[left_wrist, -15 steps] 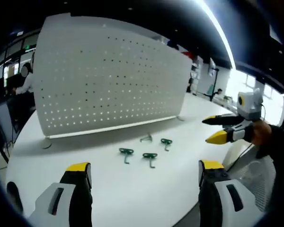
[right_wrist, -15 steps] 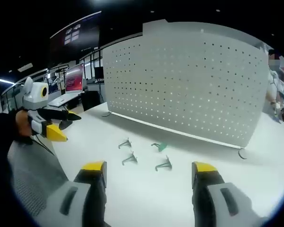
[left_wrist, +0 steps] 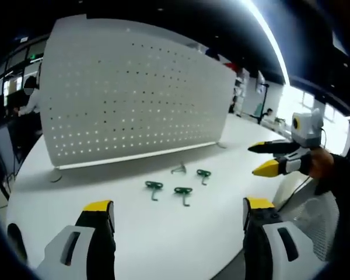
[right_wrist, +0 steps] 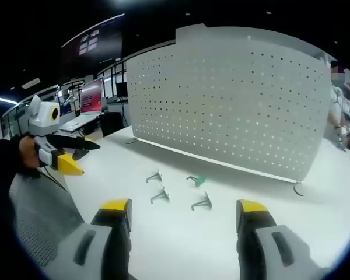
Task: Insert the hook assembly into the mounting plate slot until the hook locks in place.
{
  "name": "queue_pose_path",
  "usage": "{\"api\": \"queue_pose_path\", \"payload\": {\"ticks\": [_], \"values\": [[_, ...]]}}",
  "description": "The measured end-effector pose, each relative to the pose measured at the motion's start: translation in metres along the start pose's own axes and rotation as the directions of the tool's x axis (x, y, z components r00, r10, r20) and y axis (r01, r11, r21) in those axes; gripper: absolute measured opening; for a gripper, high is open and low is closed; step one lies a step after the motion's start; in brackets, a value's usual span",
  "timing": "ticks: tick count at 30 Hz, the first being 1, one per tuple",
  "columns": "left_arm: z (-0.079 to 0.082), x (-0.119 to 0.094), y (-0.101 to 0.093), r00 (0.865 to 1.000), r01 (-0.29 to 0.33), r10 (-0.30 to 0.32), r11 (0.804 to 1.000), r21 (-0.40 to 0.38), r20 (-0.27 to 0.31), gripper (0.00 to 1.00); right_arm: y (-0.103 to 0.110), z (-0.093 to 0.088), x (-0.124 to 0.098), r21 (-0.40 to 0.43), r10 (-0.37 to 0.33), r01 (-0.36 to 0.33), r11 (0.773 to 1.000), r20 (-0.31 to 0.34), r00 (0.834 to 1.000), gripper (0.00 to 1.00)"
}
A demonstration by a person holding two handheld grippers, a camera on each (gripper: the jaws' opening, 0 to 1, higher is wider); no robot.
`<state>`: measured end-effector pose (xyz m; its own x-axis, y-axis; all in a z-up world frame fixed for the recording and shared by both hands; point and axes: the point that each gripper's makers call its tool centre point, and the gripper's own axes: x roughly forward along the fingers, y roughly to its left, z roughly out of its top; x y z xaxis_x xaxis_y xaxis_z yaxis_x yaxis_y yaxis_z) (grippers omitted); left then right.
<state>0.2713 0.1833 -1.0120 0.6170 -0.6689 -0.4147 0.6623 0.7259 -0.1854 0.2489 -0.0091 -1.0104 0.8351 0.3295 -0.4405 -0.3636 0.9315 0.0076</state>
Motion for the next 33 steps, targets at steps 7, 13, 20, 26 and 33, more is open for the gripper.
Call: {"api": "queue_pose_path", "payload": {"ticks": [7, 13, 20, 26, 33], "values": [[0.0002, -0.0005, 0.0004, 1.000, 0.001, -0.001, 1.000, -0.010, 0.002, 0.91, 0.0000, -0.0001, -0.0001, -0.002, -0.001, 0.001, 1.000, -0.001, 1.000, 0.70], [0.0004, -0.0006, 0.0004, 1.000, 0.000, 0.000, 1.000, -0.013, 0.003, 0.90, -0.0007, 0.0001, -0.0005, -0.002, -0.003, 0.003, 1.000, 0.000, 1.000, 0.70], [-0.0002, -0.0005, 0.0007, 1.000, 0.002, -0.002, 1.000, -0.016, 0.002, 0.89, -0.0009, 0.0004, -0.0007, 0.000, -0.003, 0.003, 1.000, 0.002, 1.000, 0.70], [-0.0003, -0.0002, 0.0008, 1.000, 0.002, -0.002, 1.000, -0.017, 0.000, 0.89, -0.0012, 0.0004, -0.0006, 0.000, -0.003, 0.003, 1.000, 0.001, 1.000, 0.70], [-0.0007, 0.0002, 0.0002, 1.000, 0.003, -0.003, 1.000, -0.013, -0.002, 0.88, -0.0011, 0.0001, -0.0001, 0.000, -0.002, 0.002, 1.000, 0.000, 1.000, 0.70]]}}
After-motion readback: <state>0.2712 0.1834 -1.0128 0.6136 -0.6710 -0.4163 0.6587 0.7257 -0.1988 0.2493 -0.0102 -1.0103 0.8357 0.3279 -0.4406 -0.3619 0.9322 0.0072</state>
